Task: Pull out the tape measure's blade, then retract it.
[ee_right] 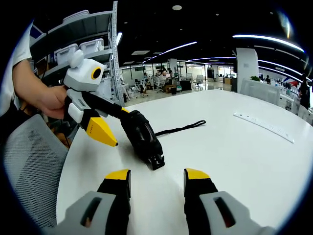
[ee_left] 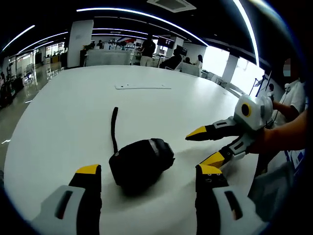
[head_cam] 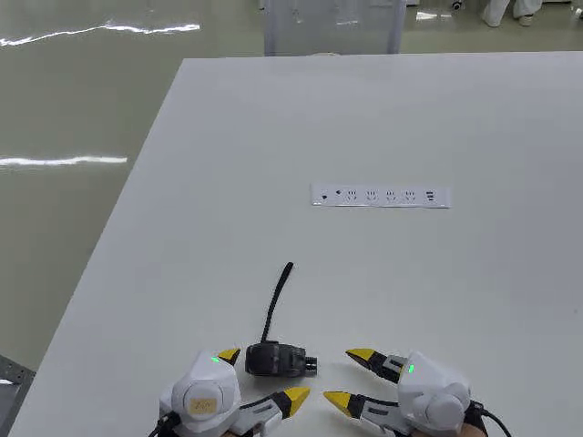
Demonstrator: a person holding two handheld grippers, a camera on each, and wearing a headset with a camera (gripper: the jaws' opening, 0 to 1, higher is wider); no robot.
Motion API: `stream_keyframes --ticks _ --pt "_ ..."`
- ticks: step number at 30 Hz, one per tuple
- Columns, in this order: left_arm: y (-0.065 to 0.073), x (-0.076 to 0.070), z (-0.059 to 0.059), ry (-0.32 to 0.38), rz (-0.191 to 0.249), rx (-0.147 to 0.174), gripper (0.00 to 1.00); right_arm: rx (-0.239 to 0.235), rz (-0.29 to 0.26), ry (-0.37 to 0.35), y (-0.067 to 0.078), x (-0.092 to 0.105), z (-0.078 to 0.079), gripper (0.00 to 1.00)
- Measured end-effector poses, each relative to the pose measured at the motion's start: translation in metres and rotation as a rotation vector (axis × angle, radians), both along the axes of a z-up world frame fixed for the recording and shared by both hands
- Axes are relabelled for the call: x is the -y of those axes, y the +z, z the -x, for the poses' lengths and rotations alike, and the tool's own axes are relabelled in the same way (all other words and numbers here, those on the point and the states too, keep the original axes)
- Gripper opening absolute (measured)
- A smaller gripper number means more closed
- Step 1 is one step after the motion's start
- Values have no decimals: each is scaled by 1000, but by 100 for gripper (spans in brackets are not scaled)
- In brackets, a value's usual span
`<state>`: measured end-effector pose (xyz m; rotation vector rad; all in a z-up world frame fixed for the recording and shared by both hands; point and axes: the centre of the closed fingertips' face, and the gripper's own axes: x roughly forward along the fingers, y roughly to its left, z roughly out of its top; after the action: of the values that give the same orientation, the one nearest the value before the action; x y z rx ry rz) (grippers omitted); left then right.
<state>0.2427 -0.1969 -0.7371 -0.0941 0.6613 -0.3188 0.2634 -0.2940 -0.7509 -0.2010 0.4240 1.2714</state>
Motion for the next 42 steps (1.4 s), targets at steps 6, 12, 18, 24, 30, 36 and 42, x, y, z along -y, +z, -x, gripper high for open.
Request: stream_keyframes --ticks 6,12,18,24,30,36,42 --pt "7 -5 3 -18 9 23 77 1 -5 -29 5 8 2 44" --pt "7 -11 8 -23 7 26 78 4 -12 -56 8 16 2 45" --pt "9 -11 13 -49 13 40 79 7 -19 -82 13 24 3 45" --pt "10 -13 18 -60 17 48 79 4 -31 -114 18 33 4 46" --pt "12 -17 26 -63 20 55 80 7 -40 -131 23 39 8 47" --pt "13 -23 35 -53 29 58 80 11 -39 -142 24 48 11 48" --pt "15 -23 41 -67 47 66 81 15 -35 -158 27 58 12 49"
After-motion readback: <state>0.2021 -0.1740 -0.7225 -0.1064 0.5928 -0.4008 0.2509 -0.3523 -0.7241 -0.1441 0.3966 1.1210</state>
